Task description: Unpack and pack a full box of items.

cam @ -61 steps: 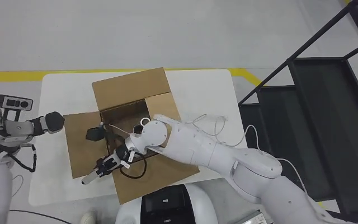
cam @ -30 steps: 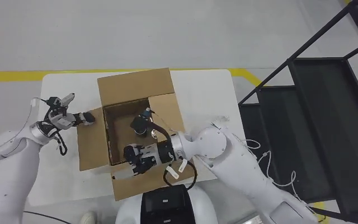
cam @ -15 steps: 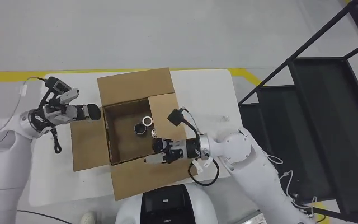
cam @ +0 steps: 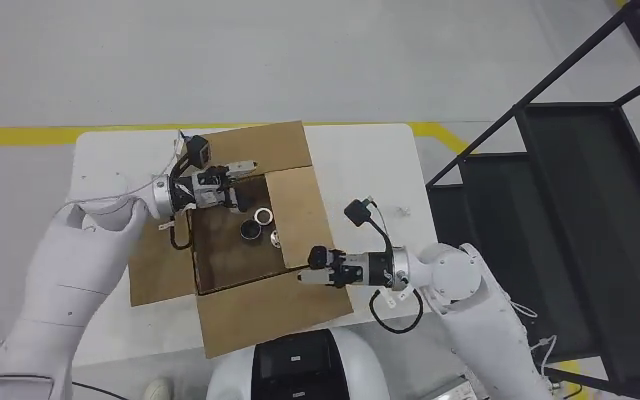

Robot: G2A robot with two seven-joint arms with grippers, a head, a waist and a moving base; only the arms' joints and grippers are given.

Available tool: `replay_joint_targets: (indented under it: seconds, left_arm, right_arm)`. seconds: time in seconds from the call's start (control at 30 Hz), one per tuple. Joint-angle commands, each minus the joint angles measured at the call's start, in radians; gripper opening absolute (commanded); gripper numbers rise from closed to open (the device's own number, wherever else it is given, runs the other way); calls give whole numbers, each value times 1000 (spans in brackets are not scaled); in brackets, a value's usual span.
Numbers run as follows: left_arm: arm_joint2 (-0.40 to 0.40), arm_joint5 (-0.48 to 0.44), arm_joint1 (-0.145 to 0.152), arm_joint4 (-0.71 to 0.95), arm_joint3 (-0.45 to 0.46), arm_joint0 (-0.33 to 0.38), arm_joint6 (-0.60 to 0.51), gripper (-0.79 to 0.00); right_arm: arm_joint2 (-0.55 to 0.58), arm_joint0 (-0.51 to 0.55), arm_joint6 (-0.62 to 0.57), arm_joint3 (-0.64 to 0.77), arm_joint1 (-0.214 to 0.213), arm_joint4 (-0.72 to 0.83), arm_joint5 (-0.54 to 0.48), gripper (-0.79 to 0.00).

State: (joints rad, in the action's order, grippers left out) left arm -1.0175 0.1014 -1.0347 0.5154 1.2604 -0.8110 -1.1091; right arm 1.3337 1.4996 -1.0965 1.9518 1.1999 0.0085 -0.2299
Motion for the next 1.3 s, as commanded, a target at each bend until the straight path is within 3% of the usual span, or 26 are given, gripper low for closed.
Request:
replay_joint_targets:
  seconds: [0.0,0.37,0.53,0.73,0.97,1.27]
  left_arm:
    - [50,-19,-17,-22,-50,28,31,0]
    - [169,-154,-78,-36,-153,77,91,0]
    - [180,-256,-100,9,-144,88,83,0]
    - [151,-356,-104,59,-89,70,56,0]
    - [161,-344,-115,68,-28,71,27,0]
    - [241,-357,-165,129,-54,125,-10,0]
  right_arm:
    - [1,3,1,-4,-3,6,-7,0]
    - [-20,-6,4,-34,-16,19,-22,0]
    - [-22,4,6,-16,-23,18,-25,0]
    - [-19,21,11,5,-31,17,-32,0]
    - [-14,41,36,49,-40,14,-70,0]
    - [1,66,37,87,-55,10,-55,0]
